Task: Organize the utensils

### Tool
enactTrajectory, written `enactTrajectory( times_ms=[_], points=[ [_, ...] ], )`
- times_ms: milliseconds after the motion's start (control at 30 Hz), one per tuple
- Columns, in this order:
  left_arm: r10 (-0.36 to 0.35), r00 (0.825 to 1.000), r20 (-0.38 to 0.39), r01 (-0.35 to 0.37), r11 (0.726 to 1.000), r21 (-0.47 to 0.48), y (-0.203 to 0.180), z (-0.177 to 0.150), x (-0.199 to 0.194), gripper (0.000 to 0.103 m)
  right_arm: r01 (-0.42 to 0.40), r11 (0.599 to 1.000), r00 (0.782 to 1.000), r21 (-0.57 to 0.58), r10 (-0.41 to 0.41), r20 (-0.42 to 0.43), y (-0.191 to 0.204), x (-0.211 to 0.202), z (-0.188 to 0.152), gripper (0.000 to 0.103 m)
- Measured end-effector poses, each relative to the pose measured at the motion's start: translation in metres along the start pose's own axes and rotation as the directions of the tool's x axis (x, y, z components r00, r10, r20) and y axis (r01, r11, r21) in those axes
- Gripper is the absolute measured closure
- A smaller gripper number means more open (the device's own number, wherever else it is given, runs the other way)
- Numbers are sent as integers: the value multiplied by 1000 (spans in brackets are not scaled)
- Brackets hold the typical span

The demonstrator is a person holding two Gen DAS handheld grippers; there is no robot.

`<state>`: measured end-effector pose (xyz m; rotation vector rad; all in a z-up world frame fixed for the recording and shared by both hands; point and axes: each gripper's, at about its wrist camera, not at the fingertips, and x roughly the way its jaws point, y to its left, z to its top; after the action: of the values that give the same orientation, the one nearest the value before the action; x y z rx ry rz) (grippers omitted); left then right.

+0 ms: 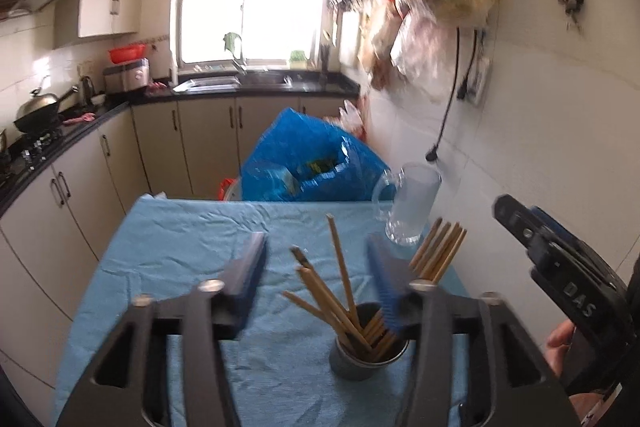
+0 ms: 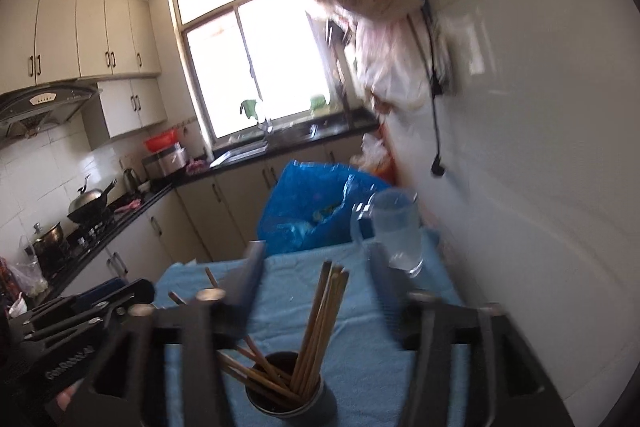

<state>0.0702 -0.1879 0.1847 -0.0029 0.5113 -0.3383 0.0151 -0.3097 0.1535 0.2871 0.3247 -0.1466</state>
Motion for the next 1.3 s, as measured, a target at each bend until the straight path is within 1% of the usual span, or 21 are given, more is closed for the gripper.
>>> enactTrajectory(
  times_ms=[33, 67, 100, 167, 200, 233, 267, 333, 400, 467, 600, 667, 733, 833, 900, 967, 1033, 1167, 1300],
  points=[
    [8, 1000, 26, -7, 1000, -9, 4, 2, -10, 37, 16, 1000, 1000, -9, -16, 24, 2, -10, 2, 22],
    [19, 999, 50, -18, 1000, -16, 7, 3, -21, 34, 35, 999, 998, -18, -35, 44, 4, -19, 4, 11],
    [32, 997, 76, -30, 999, -20, 11, 4, -32, 31, 54, 998, 997, -27, -52, 64, 6, -27, 6, 4],
    [51, 991, 121, -48, 999, -26, 18, 5, -55, 18, 80, 996, 992, -41, -75, 100, 11, -45, 7, 1],
    [57, 988, 146, -54, 998, -28, 22, 3, -68, 15, 94, 995, 990, -45, -89, 110, 13, -51, 8, 0],
    [66, 984, 163, -63, 998, -27, 26, 0, -79, 9, 126, 991, 987, -50, -119, 111, 17, -60, 7, 0],
    [76, 981, 176, -73, 997, -25, 29, -3, -89, 6, 151, 987, 984, -56, -144, 108, 20, -67, 5, 0],
    [109, 975, 194, -111, 994, -2, 36, -15, -109, 3, 185, 980, 977, -70, -176, 116, 26, -83, 0, 0],
    [136, 972, 191, -144, 989, 28, 39, -29, -121, 3, 224, 971, 968, -78, -212, 137, 30, -97, -10, 0],
    [156, 973, 171, -169, 983, 66, 44, -46, -130, 3, 242, 966, 963, -95, -227, 147, 38, -113, -26, 0],
    [163, 980, 114, -175, 978, 111, 54, -82, -143, 3, 281, 952, 955, -120, -267, 126, 48, -135, -60, 0],
    [168, 982, 83, -176, 978, 108, 60, -100, -146, 3, 287, 950, 956, -124, -276, 102, 52, -144, -74, 0],
    [166, 985, 50, -170, 981, 94, 66, -117, -147, 3, 280, 955, 959, -103, -273, 71, 52, -153, -86, 0],
    [157, 988, 9, -157, 985, 73, 73, -137, -148, 3, 278, 955, 960, -103, -273, 59, 56, -162, -98, 0],
    [158, 987, -1, -158, 986, 58, 76, -145, -150, 3, 294, 948, 956, -121, -290, 52, 60, -168, -108, 0],
    [156, 988, -4, -155, 987, 48, 77, -152, -154, 3, 285, 949, 959, -132, -282, 40, 64, -172, -117, 0],
    [146, 989, -6, -145, 988, 44, 77, -158, -159, 3, 290, 946, 957, -142, -289, 27, 65, -174, -123, 0],
    [135, 991, 2, -135, 989, 62, 72, -163, -166, 3, 282, 949, 958, -143, -287, -12, 67, -175, -133, 0],
    [126, 992, 8, -126, 989, 71, 68, -162, -169, 3, 290, 945, 955, -153, -295, -14, 69, -177, -137, 0]
  ],
)
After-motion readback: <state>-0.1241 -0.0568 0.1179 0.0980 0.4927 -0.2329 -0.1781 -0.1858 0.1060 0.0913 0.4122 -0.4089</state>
